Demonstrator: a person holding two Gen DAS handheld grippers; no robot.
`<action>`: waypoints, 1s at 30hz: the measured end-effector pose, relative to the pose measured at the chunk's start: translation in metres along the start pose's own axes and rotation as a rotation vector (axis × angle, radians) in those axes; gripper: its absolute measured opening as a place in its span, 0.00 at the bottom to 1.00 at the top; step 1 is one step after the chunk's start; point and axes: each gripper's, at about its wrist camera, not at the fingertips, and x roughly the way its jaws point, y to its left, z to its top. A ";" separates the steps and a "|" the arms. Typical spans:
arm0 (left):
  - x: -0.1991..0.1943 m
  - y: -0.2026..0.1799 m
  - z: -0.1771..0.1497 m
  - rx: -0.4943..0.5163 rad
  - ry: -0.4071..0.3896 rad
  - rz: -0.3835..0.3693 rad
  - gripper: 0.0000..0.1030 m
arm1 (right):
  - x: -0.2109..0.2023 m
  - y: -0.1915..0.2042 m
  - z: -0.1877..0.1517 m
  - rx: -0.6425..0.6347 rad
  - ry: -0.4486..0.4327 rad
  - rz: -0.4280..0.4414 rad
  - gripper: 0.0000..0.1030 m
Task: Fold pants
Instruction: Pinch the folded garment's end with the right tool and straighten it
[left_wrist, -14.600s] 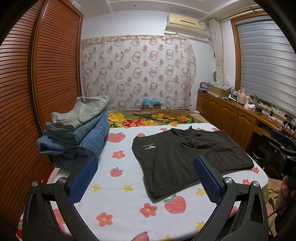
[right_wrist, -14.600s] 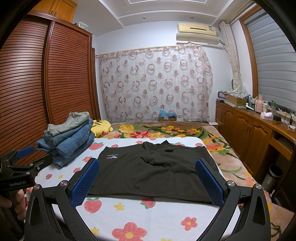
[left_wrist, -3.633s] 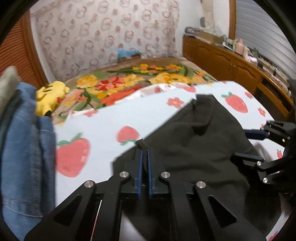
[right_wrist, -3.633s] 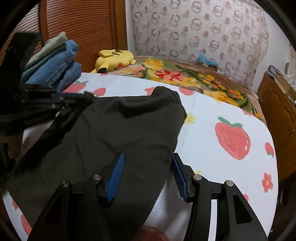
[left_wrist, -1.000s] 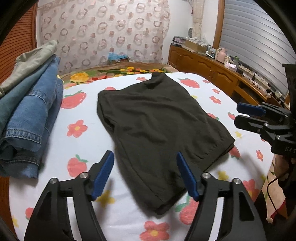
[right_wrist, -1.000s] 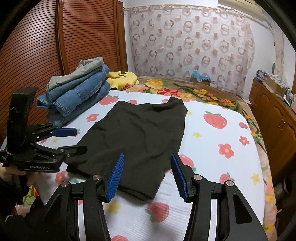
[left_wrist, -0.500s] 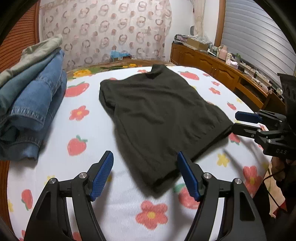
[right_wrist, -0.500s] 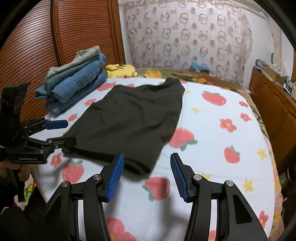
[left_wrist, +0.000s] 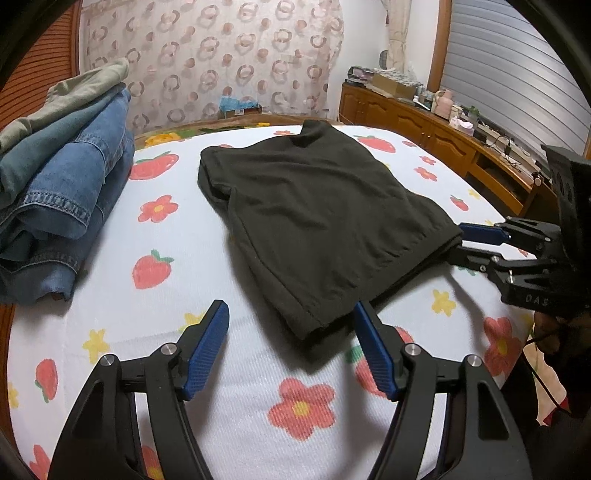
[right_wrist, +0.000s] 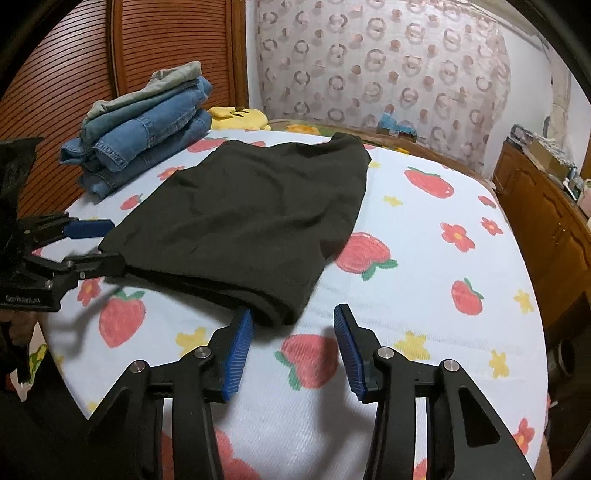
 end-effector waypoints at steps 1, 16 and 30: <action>0.000 0.000 -0.001 0.000 -0.002 -0.003 0.66 | 0.000 0.000 0.000 0.002 -0.004 0.000 0.41; -0.012 -0.013 0.000 0.037 -0.042 -0.059 0.24 | 0.002 -0.001 -0.008 0.007 -0.010 0.028 0.12; -0.025 -0.010 -0.004 0.043 -0.048 -0.063 0.14 | -0.007 -0.006 -0.011 0.024 -0.041 0.068 0.07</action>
